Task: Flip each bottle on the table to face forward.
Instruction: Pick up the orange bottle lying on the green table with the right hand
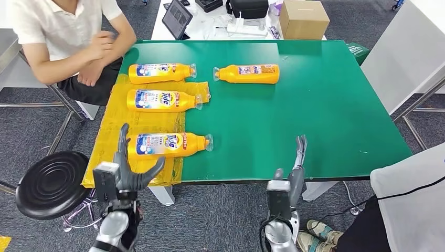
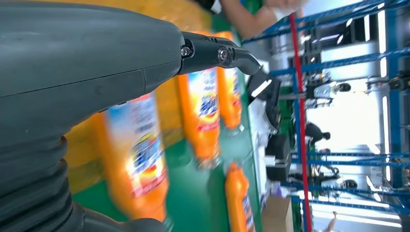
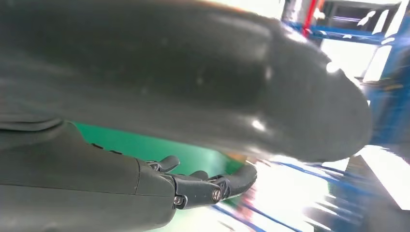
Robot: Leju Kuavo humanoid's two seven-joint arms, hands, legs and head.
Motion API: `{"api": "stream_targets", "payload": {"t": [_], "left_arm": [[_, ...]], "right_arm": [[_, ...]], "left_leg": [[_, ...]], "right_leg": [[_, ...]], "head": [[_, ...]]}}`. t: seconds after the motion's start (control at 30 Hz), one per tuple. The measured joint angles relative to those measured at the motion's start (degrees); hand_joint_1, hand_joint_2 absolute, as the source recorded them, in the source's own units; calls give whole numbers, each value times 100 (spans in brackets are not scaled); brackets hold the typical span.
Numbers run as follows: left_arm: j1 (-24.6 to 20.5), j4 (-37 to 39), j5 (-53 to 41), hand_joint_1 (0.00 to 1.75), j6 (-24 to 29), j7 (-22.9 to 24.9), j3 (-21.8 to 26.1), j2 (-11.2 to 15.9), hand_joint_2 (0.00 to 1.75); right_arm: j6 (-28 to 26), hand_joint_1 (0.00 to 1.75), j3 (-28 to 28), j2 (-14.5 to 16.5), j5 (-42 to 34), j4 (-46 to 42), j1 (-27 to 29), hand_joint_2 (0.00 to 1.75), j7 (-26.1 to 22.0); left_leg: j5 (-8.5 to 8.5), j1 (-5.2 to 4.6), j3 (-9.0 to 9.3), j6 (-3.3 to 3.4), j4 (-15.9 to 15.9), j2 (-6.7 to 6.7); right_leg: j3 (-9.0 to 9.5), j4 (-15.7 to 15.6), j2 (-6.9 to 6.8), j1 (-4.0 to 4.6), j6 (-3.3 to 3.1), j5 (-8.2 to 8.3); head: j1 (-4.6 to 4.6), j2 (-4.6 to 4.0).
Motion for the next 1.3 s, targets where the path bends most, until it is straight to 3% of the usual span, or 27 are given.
{"api": "stream_targets", "payload": {"t": [0.1,0.2,0.33,0.63,0.97,1.17,1.3], "left_arm": [[337,-296,374,0,-223,37,-10,-2,175],[542,-474,514,0,-270,42,-26,-2,175],[644,-598,595,0,-276,69,-45,-2,175],[726,-601,1154,0,-509,476,-199,30,175],[690,-312,1081,0,-841,472,-385,126,175],[614,-292,555,0,-705,349,-428,134,175],[602,-292,296,0,-605,324,-429,133,175]], "right_arm": [[-97,0,-578,122,1575,-417,38,0,-56],[-113,0,-987,132,2023,-674,56,0,-58],[-126,0,-1255,143,2083,-872,83,175,-58],[-126,0,-1467,27,1821,-983,117,175,-58],[-126,0,-2233,-224,4005,-730,23,175,-58],[-126,0,-2646,-509,4588,-263,-248,175,-33],[-126,0,-2680,-777,4917,208,-385,175,427]], "left_leg": [[-1,1,1,-1,0,-5],[0,1,2,-1,0,-5],[2,0,5,0,0,-1],[1,1,5,-1,0,-2],[1,0,5,0,0,-3],[2,-1,6,1,0,-3],[2,0,4,1,0,-6]], "right_leg": [[2,-2,-2,1,-6,-6],[5,-1,-2,1,-7,-4],[5,-1,-1,1,-8,0],[5,-1,-1,2,-8,-1],[8,-1,-1,1,-7,0],[11,-2,-2,1,-6,1],[13,0,-3,2,-6,0]], "head": [[-1,0],[0,0],[0,0],[-1,0],[-1,0],[-2,0],[0,0]]}}
